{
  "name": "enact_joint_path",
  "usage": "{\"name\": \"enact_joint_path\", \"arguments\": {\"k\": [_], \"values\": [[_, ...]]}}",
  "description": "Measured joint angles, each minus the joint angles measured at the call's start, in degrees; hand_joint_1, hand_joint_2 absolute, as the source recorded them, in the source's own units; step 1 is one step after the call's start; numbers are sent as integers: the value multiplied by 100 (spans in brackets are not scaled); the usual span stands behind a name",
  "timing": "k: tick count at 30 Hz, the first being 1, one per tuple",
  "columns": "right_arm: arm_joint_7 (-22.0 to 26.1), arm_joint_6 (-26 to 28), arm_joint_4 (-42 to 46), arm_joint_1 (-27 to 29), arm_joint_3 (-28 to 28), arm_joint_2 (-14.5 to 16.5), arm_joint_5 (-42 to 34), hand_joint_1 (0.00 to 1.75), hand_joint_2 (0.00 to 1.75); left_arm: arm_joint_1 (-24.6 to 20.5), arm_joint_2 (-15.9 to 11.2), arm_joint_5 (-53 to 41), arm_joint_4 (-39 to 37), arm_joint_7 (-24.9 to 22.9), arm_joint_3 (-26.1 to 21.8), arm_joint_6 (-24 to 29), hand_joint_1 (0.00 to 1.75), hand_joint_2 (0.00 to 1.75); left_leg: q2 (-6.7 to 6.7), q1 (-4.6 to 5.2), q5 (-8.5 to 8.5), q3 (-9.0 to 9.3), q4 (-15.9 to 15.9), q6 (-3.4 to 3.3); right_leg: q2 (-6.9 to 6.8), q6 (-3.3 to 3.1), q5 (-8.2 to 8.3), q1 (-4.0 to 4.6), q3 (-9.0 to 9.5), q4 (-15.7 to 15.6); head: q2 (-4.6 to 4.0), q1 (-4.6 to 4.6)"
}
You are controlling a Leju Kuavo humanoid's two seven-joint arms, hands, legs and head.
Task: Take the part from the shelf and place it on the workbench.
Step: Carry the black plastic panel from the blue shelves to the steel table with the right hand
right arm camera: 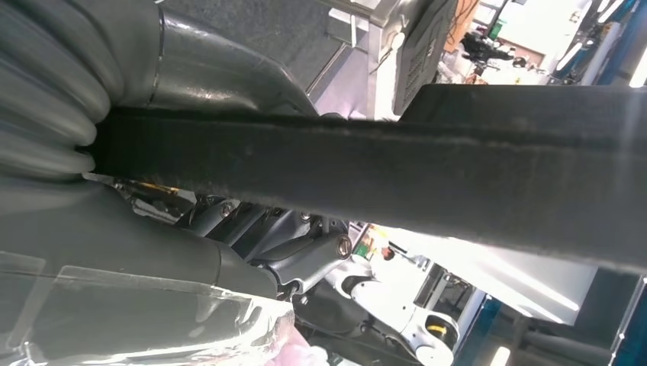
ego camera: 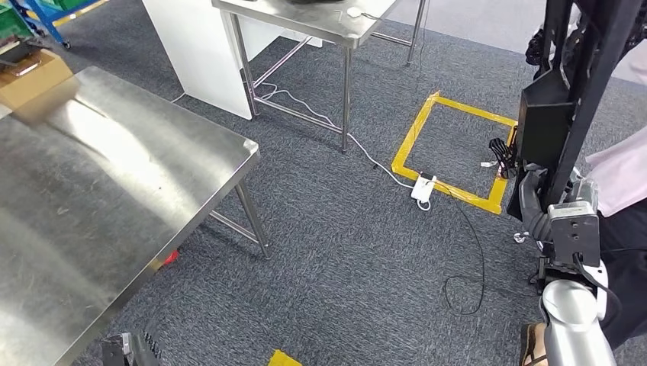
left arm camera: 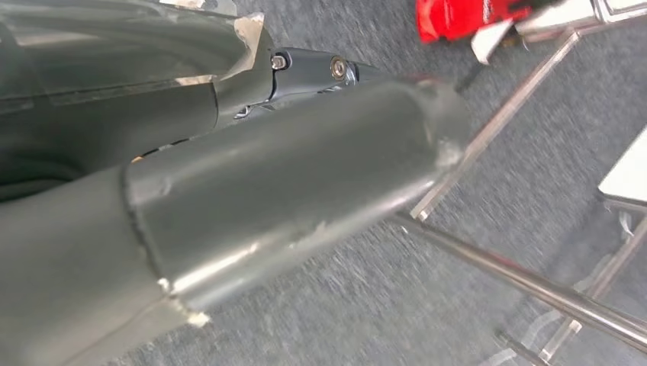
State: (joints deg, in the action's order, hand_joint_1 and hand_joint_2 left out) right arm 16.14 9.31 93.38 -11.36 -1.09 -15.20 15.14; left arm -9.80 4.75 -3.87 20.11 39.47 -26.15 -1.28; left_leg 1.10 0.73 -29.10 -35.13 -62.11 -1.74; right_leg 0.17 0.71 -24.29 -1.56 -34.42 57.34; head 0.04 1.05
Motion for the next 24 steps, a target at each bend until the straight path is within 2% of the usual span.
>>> {"name": "enact_joint_path", "arguments": {"k": [2, 3, 4, 5, 7, 8, 9, 10, 13, 14, 15, 17, 18, 19, 20, 22, 24], "values": [[-3, 2, 9, 13, 1, 1, 27, 157, 175, 3, 6, 5, -3, -1, -1, 4, 0, 0, -29, -57, -320, -376, -722, 78, -14, -37, -15, 9, 6, 1, 0, 17], [-6, 3, 10, 24, 3, 2, 44, 157, 175, 10, 8, 7, -5, -1, -2, 7, 0, 0, -36, -87, -391, -537, -996, 109, -24, -41, -19, 11, 7, 2, 0, 17], [-9, 6, 10, 37, 4, 3, 64, 157, 175, 15, 10, 7, -7, -1, -2, 8, 0, 0, -48, -113, -357, -614, -1086, 133, -34, -44, -23, 11, 10, 3, 0, 18], [-13, 10, 10, 47, 8, 6, 84, 157, 175, 16, 10, 8, -8, -1, -3, 8, 0, 0, -71, -133, -209, -568, -936, 148, -46, -44, -26, 9, 16, 3, 0, 18], [-17, 26, 19, 56, 16, 11, 126, 157, 175, 5, 8, 13, -9, 0, -4, 8, 0, 0, -197, -146, 197, -213, -161, 146, -81, -29, -39, 2, 40, 2, 0, 19], [-20, 32, 29, 56, 21, 12, 146, 157, 175, -5, 8, 17, -9, 0, -4, 9, 0, 0, -259, -130, 332, -46, 192, 123, -102, -13, -47, 9, 53, -1, 0, 16], [-24, 36, 40, 54, 24, 12, 163, 157, 175, -15, 7, 22, -8, 0, -4, 9, 0, 0, -297, -109, 390, 56, 406, 92, -123, 13, -56, 15, 63, -4, 0, 17], [-28, 38, 48, 52, 27, 13, 178, 157, 175, -23, 6, 27, -8, 0, -4, 10, 0, 0, -301, -84, 379, 80, 472, 58, -149, 41, -64, 21, 74, -11, 0, 13], [-60, 38, 54, 27, 49, 20, 199, 157, 175, -27, 4, 48, -8, 0, -16, 12, 0, 0, -172, -69, 425, 115, 534, -72, -206, 140, -100, 26, 92, 7, 0, 8], [-68, 38, 54, 8, 58, 19, 202, 157, 175, -27, 7, 60, -7, 1, -22, 13, 0, 0, -137, -77, 457, 144, 571, -118, -186, 148, -164, 28, 49, 118, 0, 5], [-72, 38, 51, -10, 68, 16, 205, 157, 175, -26, 10, 70, -7, 0, -30, 14, 0, 0, -103, -89, 484, 171, 603, -151, -149, 133, -291, 31, -68, 377, 0, -5], [-75, 38, 36, -30, 91, 13, 213, 157, 175, -18, 11, 90, -8, 1, -48, 15, 0, 0, -20, -86, 498, 174, 609, -180, -83, 87, -605, 26, -427, 1134, 0, -16], [-79, 38, 22, -33, 103, 14, 216, 157, 175, -9, 10, 93, -9, 0, -59, 15, 0, 0, 33, -84, 498, 171, 607, -181, -69, 88, -716, 27, -596, 1474, 0, -20], [-83, 38, 9, -32, 115, 15, 218, 157, 175, -1, 12, 96, -10, 0, -68, 15, 0, 0, 87, -82, 497, 169, 603, -181, -59, 111, -737, 27, -673, 1619, 0, -20], [-86, 38, -1, -34, 126, 17, 222, 157, 175, 6, 14, 98, -11, 0, -75, 15, 0, 0, 146, -83, 496, 168, 595, -179, -49, 152, -678, 25, -646, 1553, 0, -22], [-89, 38, -9, -52, 142, 19, 245, 157, 175, 12, 22, 101, -13, 1, -90, 15, 0, 0, 267, -89, 480, 162, 559, -154, 42, 247, -385, -8, -309, 853, 0, -25], [-90, 39, -10, -82, 159, 21, 277, 157, 175, 12, 26, 105, -13, 1, -103, 15, 0, 0, 377, -71, 440, 120, 482, -94, 170, 259, -180, -24, 19, 210, 0, -28]]}}
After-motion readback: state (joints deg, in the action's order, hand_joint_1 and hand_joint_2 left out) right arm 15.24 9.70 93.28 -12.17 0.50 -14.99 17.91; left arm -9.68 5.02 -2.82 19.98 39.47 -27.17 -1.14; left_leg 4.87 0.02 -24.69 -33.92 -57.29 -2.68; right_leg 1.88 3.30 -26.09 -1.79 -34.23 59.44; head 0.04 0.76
